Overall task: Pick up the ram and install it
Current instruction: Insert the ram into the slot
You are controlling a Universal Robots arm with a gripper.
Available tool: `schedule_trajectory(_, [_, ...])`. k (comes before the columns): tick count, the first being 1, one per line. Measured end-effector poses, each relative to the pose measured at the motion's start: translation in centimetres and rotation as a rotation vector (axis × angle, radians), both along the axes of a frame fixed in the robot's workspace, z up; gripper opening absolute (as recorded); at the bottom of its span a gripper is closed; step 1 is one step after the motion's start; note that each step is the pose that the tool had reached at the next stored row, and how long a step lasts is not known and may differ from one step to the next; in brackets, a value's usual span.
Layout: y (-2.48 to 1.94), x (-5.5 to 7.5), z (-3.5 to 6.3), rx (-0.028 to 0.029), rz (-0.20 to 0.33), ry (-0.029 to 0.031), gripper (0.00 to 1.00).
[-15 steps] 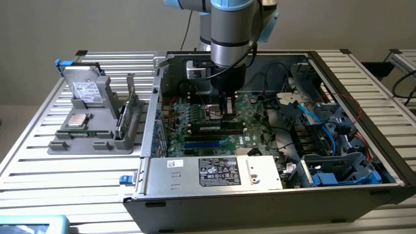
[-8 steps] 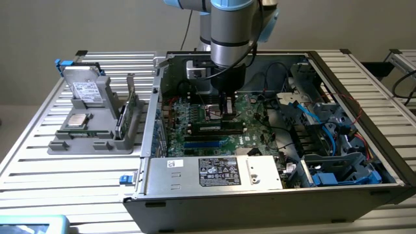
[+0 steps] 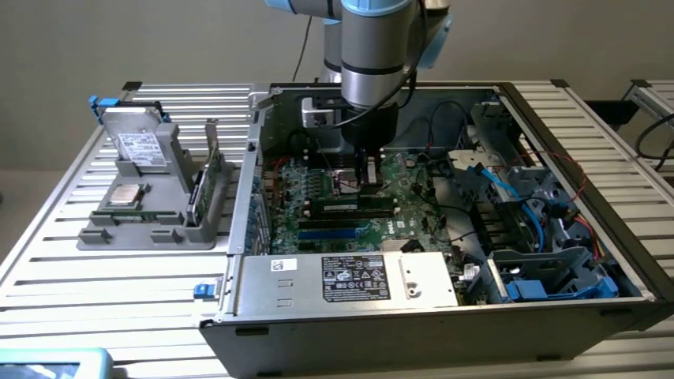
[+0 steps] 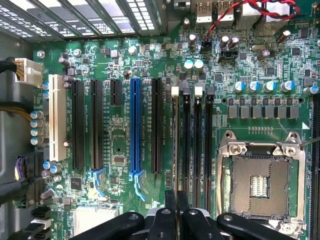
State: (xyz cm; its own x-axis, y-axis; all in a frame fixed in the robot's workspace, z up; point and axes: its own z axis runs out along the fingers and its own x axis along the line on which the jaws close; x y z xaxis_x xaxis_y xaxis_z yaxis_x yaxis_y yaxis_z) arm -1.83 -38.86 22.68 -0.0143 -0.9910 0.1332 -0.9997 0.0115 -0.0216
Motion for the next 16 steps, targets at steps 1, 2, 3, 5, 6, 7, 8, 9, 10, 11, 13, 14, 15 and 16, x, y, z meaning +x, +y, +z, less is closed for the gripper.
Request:
schedule_trajectory(1, [0.0, -0.02, 0.0, -0.0001, 0.0, -0.0002, 0.13])
schedule_trajectory(2, [0.0, -0.04, 0.0, -0.0001, 0.0, -0.0004, 0.13])
schedule_trajectory(3, [0.0, -0.07, 0.0, 0.0, 0.0, -0.0001, 0.13])
schedule_trajectory(5, [0.0, -0.08, 0.02, -0.0001, 0.001, -0.0005, 0.2])
schedule_trajectory(6, [0.0, -0.08, 0.02, -0.0001, 0.001, -0.0006, 0.26])
schedule_trajectory(7, [0.0, -0.08, 0.02, 0.0, 0.001, -0.0006, 0.26])
schedule_trajectory(8, [0.0, -0.08, 0.04, -0.0001, 0.001, -0.0005, 0.26])
schedule_trajectory(9, [-0.01, -0.08, 0.1, -0.0005, 0.001, -0.0003, 0.33])
schedule_trajectory(10, [0.0, -0.08, 0.14, -0.0003, 0.001, -0.0004, 0.33])
schedule_trajectory(11, [0.0, -0.08, 0.15, 0.0, 0.001, -0.0006, 0.33])
schedule_trajectory(13, [0.0, -0.08, 0.19, -0.0001, 0.002, -0.0006, 0.33])
schedule_trajectory(14, [0.0, -0.08, 0.21, -0.0001, 0.002, -0.0006, 0.33])
schedule_trajectory(15, [0.0, -0.08, 0.21, 0.0, 0.002, -0.0006, 0.33])
schedule_trajectory(16, [0.0, -0.07, 0.2, 0.0001, 0.002, -0.0007, 0.33])
